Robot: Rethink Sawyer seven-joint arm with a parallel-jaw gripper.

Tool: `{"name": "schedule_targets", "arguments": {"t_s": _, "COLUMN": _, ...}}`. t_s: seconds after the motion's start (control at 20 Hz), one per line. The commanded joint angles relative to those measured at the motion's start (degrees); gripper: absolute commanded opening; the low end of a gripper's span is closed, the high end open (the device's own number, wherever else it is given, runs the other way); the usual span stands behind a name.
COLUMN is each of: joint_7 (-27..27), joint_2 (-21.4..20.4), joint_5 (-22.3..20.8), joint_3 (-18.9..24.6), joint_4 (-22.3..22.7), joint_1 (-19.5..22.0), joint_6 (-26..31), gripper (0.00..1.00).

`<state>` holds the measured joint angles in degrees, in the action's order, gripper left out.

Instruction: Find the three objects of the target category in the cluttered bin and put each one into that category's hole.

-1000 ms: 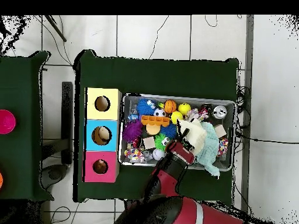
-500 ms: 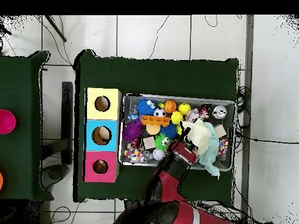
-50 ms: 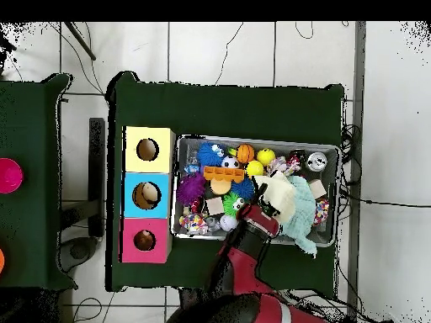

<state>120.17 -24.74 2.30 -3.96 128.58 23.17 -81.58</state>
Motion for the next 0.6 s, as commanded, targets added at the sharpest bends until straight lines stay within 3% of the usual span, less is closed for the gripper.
{"name": "schedule_targets", "arguments": {"t_s": 0.05, "joint_7": 9.11, "joint_2": -3.06, "joint_5": -22.87, "joint_3": 13.22, "joint_4": -14.59, "joint_1": 10.76, "joint_6": 38.71, "gripper": 1.0}}
{"name": "schedule_targets", "arguments": {"t_s": 0.15, "joint_7": 10.36, "joint_2": -2.39, "joint_5": -26.71, "joint_3": 19.03, "joint_4": -15.17, "joint_1": 15.67, "joint_6": 47.93, "gripper": 1.0}}
{"name": "schedule_targets", "arguments": {"t_s": 0.25, "joint_7": 10.1, "joint_2": -1.77, "joint_5": -26.72, "joint_3": 20.6, "joint_4": -15.14, "joint_1": 17.16, "joint_6": 50.84, "gripper": 1.0}}
{"name": "schedule_targets", "arguments": {"t_s": 0.6, "joint_7": 8.55, "joint_2": -2.03, "joint_5": -23.18, "joint_3": 17.66, "joint_4": -15.38, "joint_1": 14.83, "joint_6": 50.18, "gripper": 1.0}}
